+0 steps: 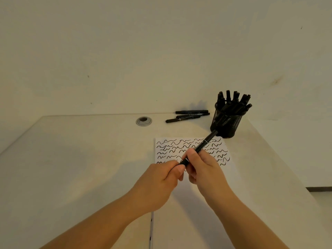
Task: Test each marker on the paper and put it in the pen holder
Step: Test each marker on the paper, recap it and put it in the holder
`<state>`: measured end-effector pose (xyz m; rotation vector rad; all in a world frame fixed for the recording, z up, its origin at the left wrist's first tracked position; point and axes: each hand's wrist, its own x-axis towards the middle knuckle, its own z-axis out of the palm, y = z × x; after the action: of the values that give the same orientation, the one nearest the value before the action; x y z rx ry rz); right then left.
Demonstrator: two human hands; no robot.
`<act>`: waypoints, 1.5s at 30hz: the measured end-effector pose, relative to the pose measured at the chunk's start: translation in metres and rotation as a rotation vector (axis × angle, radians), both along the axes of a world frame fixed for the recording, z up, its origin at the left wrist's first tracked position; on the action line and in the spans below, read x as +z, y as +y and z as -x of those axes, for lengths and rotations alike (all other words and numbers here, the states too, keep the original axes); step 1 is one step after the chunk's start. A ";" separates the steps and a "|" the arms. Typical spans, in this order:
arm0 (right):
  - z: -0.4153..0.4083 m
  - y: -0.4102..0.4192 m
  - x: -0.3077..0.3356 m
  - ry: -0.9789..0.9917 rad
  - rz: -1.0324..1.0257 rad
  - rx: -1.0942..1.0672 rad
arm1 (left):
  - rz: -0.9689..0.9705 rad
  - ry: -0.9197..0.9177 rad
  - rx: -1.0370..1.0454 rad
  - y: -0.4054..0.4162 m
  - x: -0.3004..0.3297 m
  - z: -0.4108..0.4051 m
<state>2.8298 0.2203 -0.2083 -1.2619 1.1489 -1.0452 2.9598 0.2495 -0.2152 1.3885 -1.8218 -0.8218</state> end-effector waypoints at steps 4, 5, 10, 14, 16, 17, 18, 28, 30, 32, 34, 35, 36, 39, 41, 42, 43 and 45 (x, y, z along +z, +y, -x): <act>0.019 -0.013 0.002 -0.156 -0.074 -0.278 | -0.246 0.172 -0.070 0.017 -0.006 -0.018; 0.030 -0.017 0.003 -0.161 -0.049 -0.339 | -0.249 0.159 -0.048 0.020 -0.010 -0.024; 0.044 -0.011 -0.013 0.089 0.076 -0.300 | -0.118 0.203 0.282 0.002 -0.026 -0.042; 0.028 -0.010 -0.024 0.170 0.108 -0.134 | 0.010 0.137 0.252 -0.016 -0.024 -0.036; 0.024 -0.011 -0.030 0.169 0.137 -0.127 | 0.053 0.056 0.203 -0.023 -0.024 -0.032; 0.023 -0.012 -0.033 0.159 0.143 -0.141 | 0.065 0.022 0.197 -0.025 -0.026 -0.031; 0.023 -0.012 -0.036 0.153 0.146 -0.152 | 0.076 -0.006 0.203 -0.027 -0.028 -0.031; 0.021 -0.009 -0.042 0.304 0.238 0.004 | 0.097 0.128 0.259 -0.031 -0.041 -0.045; 0.022 -0.009 -0.043 0.300 0.241 -0.011 | 0.090 0.137 0.256 -0.029 -0.042 -0.046; 0.024 -0.010 -0.046 0.301 0.236 -0.038 | 0.087 0.137 0.242 -0.028 -0.042 -0.045; 0.025 -0.011 -0.047 0.320 0.243 -0.074 | 0.092 0.134 0.227 -0.028 -0.041 -0.044; 0.026 -0.012 -0.047 0.324 0.256 -0.098 | 0.095 0.126 0.221 -0.028 -0.041 -0.043; 0.026 -0.011 -0.047 0.306 0.270 -0.127 | 0.099 0.111 0.213 -0.028 -0.040 -0.043; 0.026 -0.010 -0.043 0.164 0.281 -0.192 | 0.120 0.056 0.165 -0.025 -0.040 -0.042; 0.028 -0.008 -0.040 0.097 0.255 -0.184 | 0.117 0.032 0.116 -0.022 -0.039 -0.040; 0.028 -0.007 -0.038 0.070 0.238 -0.171 | 0.112 0.014 0.092 -0.020 -0.039 -0.038; 0.029 -0.006 -0.037 0.038 0.218 -0.158 | 0.108 -0.010 0.071 -0.019 -0.039 -0.037; 0.030 -0.006 -0.036 -0.090 0.142 -0.138 | 0.105 -0.078 0.038 -0.017 -0.040 -0.034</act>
<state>2.7994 0.2142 -0.2440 -1.2457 1.1206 -1.2933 2.9940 0.2328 -0.2552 1.4011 -1.8642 -0.6514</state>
